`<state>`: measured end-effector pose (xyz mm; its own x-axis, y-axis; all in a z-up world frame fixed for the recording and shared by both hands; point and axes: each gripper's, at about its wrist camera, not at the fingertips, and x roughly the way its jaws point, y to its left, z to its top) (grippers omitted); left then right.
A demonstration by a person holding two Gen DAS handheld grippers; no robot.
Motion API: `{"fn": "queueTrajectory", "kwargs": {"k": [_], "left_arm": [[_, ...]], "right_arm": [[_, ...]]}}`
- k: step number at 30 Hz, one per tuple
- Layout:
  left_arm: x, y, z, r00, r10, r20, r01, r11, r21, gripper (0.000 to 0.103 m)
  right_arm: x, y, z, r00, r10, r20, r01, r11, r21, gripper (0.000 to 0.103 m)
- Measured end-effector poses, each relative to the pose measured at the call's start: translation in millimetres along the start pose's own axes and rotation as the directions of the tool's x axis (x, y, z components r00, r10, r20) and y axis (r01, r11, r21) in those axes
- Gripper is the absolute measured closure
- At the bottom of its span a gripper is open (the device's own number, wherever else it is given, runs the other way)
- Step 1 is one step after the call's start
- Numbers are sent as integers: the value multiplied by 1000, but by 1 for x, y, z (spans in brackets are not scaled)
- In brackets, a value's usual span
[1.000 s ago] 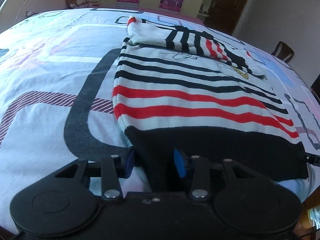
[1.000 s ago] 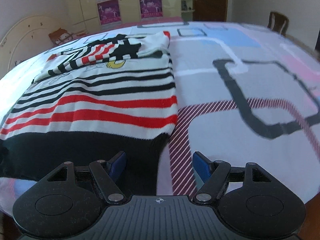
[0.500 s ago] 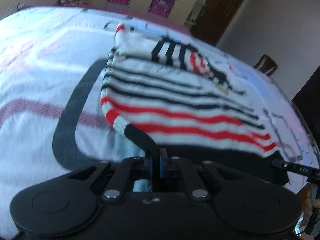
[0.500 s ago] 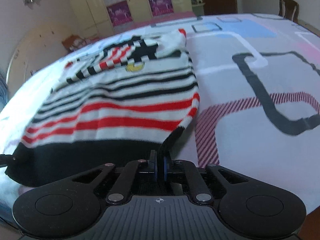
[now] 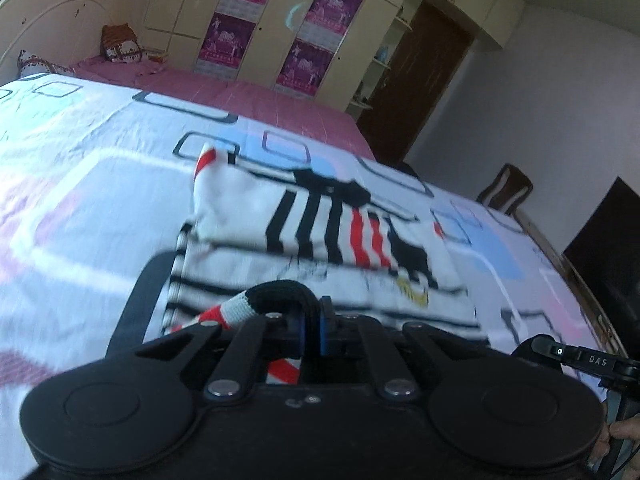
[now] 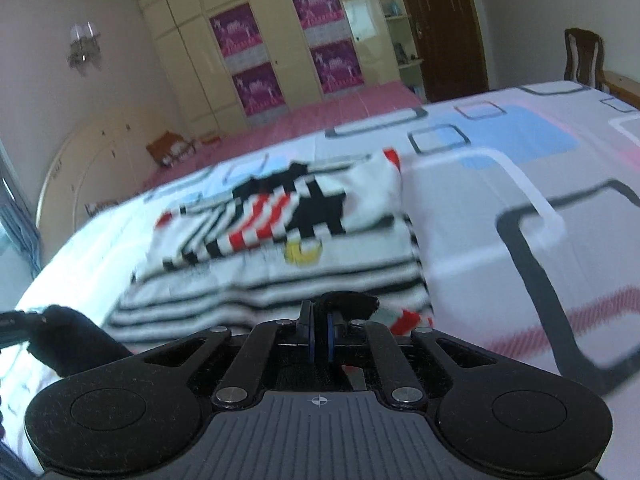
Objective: Fold small clothes
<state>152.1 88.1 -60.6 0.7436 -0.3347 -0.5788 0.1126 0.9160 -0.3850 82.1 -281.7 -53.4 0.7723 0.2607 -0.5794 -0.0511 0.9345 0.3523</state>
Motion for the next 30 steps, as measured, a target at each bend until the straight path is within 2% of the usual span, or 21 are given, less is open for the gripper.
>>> {"fn": "queueTrajectory", "kwargs": {"k": [9,17,23,30], "left_arm": [[61,2,68,997,40,71,-41,999,7,97],[132,9,113,995,75,61,-75,997,-15,97],[181,21,131,993,118,8,-117,991,-64,97],[230,40,135,983,169,-70,-176,978,-112,97]], "right_arm": [[64,-13,79,997,1,76,-4,999,49,98],[135,-24,129,998,-11,65,7,998,61,98],[192,-39,152,1000,-16,12,15,994,105,98],[247,-65,157,998,-16,-60,28,977,209,98]]}}
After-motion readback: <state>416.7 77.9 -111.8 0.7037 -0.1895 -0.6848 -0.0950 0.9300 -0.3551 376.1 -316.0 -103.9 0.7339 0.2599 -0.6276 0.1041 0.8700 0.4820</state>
